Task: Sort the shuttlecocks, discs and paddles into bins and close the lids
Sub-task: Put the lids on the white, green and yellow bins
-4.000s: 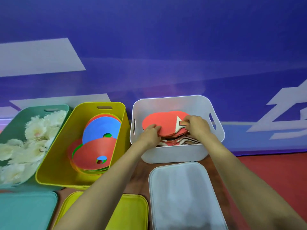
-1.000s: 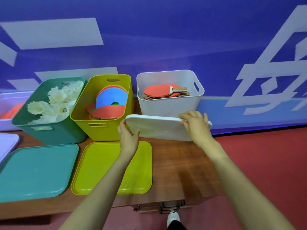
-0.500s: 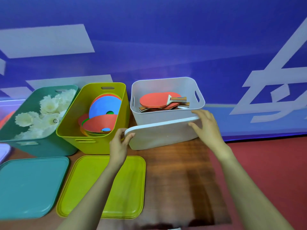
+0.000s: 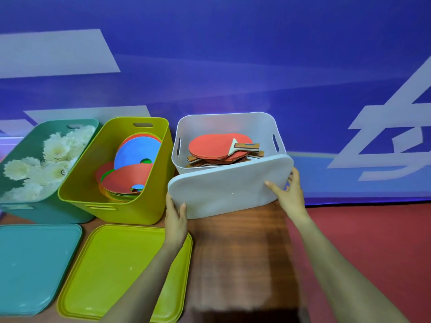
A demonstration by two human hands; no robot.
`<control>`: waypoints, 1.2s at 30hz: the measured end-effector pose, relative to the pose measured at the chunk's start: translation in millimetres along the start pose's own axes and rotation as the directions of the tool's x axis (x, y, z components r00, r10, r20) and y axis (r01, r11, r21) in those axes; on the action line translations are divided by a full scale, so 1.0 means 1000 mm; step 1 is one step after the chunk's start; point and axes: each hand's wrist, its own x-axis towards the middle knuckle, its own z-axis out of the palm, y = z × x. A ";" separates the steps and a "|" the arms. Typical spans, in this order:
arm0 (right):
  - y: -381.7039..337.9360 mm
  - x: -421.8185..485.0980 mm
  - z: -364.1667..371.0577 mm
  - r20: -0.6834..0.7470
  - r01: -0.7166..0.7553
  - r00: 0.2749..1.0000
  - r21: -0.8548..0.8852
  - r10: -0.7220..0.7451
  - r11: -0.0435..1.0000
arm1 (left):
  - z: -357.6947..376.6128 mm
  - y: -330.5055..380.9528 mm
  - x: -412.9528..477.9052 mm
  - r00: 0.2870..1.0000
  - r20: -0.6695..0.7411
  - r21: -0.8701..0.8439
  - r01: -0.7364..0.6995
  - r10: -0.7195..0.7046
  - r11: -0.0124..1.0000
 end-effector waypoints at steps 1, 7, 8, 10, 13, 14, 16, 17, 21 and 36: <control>0.001 0.000 0.000 0.002 -0.006 1.000 -0.008 0.006 1.000 | 0.002 0.001 0.000 1.000 -0.028 0.018 -0.006 0.007 1.000; -0.019 0.000 -0.003 -0.156 0.094 0.983 -0.038 -0.099 0.995 | 0.009 0.032 -0.005 0.951 -0.304 0.013 -0.049 0.051 0.999; -0.027 0.004 -0.006 -0.171 0.127 0.976 -0.062 -0.136 0.990 | 0.009 0.039 -0.003 0.947 -0.312 0.010 -0.076 0.075 0.997; -0.048 0.016 -0.012 -0.163 0.166 0.969 -0.111 -0.183 0.980 | 0.006 0.056 0.008 0.943 -0.299 0.037 -0.144 0.148 0.989; -0.077 0.051 -0.017 -0.054 0.120 0.989 -0.263 -0.138 0.957 | 0.000 0.078 0.044 0.940 -0.205 0.167 -0.241 0.272 0.956; -0.085 0.065 -0.017 -0.013 0.084 0.996 -0.331 -0.094 0.940 | -0.001 0.084 0.060 0.949 -0.156 0.199 -0.242 0.274 0.950; -0.096 0.091 -0.014 0.035 0.010 0.999 -0.439 0.006 0.899 | -0.003 0.097 0.088 0.973 -0.072 0.258 -0.195 0.221 0.946; -0.100 0.102 -0.012 0.051 -0.009 0.998 -0.471 0.038 0.882 | -0.003 0.103 0.101 0.982 -0.038 0.299 -0.167 0.186 0.940; -0.108 0.134 0.006 0.081 -0.016 0.995 -0.503 0.065 0.864 | 0.000 0.122 0.142 0.999 0.032 0.476 -0.013 -0.003 0.879; -0.097 0.166 0.034 0.049 -0.041 0.995 -0.609 0.089 0.792 | 0.018 0.107 0.191 0.987 0.103 0.552 0.047 -0.124 0.833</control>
